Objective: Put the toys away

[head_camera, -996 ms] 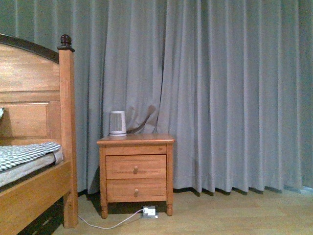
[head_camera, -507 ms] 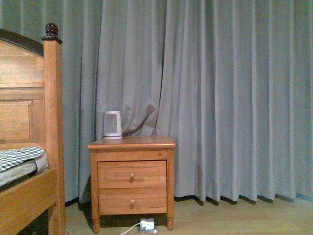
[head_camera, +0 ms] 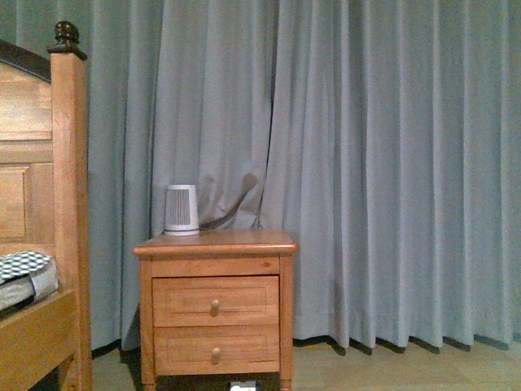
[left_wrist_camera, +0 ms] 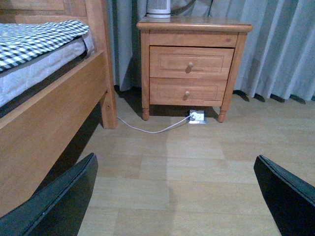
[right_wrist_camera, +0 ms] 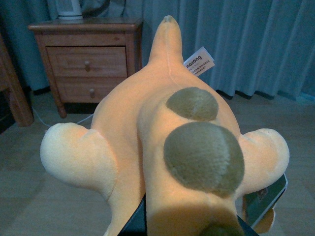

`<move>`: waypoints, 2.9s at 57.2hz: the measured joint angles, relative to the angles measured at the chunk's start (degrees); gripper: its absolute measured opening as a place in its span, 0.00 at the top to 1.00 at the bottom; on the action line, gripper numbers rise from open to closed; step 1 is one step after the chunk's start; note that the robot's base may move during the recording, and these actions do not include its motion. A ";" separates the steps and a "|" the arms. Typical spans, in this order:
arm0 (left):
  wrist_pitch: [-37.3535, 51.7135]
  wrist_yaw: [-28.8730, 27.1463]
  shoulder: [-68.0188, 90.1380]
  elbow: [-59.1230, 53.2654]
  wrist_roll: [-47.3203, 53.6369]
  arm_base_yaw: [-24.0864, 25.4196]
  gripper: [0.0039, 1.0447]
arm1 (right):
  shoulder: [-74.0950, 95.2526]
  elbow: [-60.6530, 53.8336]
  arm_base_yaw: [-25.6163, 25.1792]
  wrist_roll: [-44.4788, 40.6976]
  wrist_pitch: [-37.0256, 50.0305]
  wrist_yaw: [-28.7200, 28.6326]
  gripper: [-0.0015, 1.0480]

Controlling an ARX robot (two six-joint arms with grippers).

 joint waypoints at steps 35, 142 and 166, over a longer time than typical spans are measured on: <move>0.00 0.00 0.00 0.00 0.00 0.00 0.06 | 0.00 0.00 0.00 0.00 0.00 0.00 0.93; 0.04 0.00 0.02 0.00 0.02 0.00 0.06 | 0.00 0.00 0.02 -0.02 0.00 0.17 0.93; 0.04 0.02 0.02 0.00 0.02 0.00 0.06 | 0.00 0.00 0.02 -0.02 0.00 0.26 0.93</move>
